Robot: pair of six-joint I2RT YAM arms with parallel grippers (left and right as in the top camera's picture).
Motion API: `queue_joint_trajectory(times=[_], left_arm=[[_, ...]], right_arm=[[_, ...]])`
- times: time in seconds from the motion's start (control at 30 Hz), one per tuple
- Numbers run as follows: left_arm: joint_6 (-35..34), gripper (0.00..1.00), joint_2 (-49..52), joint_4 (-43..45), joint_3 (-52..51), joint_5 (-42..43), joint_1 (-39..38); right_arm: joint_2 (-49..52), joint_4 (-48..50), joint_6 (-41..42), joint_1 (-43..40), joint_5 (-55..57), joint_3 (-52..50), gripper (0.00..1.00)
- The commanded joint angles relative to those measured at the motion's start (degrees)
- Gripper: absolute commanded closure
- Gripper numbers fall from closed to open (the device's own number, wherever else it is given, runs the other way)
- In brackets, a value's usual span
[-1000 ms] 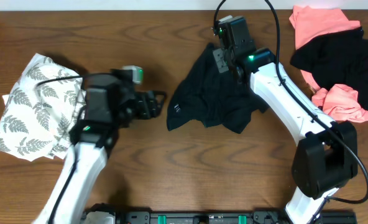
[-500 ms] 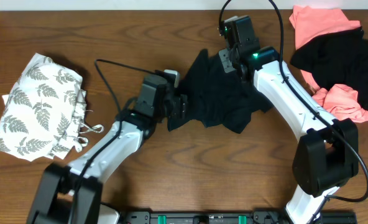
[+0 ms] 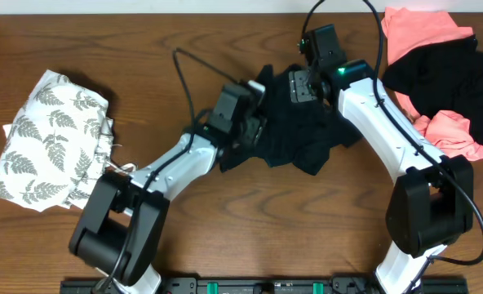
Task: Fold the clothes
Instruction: 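Reach the left gripper to the black garment's left edge, then grasp the black garment with both grippers at opposite edges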
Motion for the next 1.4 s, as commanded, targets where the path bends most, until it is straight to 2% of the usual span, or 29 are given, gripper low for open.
queue_joint_trajectory(times=[0.0, 0.2, 0.43, 0.63, 0.73, 0.77, 0.97, 1.1, 1.37], left_arm=[[3.23, 0.24, 1.90, -0.31, 3.80, -1.75, -0.07], [3.21, 0.24, 6.14, -0.31, 4.63, -1.77, -0.70], [3.21, 0.24, 9.73, 0.15, 4.74, -6.25, -2.97], [3.19, 0.25, 11.28, 1.90, 4.74, -6.29, -3.43], [3.17, 0.34, 11.50, 2.99, 4.74, -7.48, -3.39], [3.17, 0.46, 11.50, 3.26, 4.74, -9.44, -3.39], [3.19, 0.88, 9.94, 3.08, 5.49, -15.34, -3.39], [3.15, 0.91, 5.79, 0.20, 6.47, -16.57, -3.39], [2.71, 0.92, -8.66, -12.13, 7.74, -19.56, -1.88]], right_arm=[[0.22, -1.79, 7.19, -0.85, -0.59, 0.33, 0.23], [0.22, -5.14, 15.26, -3.02, -1.01, 0.33, 0.23], [0.07, -5.03, 15.39, -4.61, -3.69, 0.33, 0.23], [-0.02, -5.09, 15.37, -4.81, -4.28, 0.33, 0.23], [-0.02, -5.09, 15.37, -4.81, -4.28, 0.33, 0.24], [-0.02, -5.16, 15.39, -4.81, -4.28, 0.33, 0.24], [-0.02, -4.98, 14.43, -4.87, -4.22, 0.33, 0.24], [-0.02, -4.94, 12.83, -4.90, -4.00, 0.33, 0.24], [-0.02, -6.08, 5.14, -4.92, -4.26, 0.33, 0.24]])
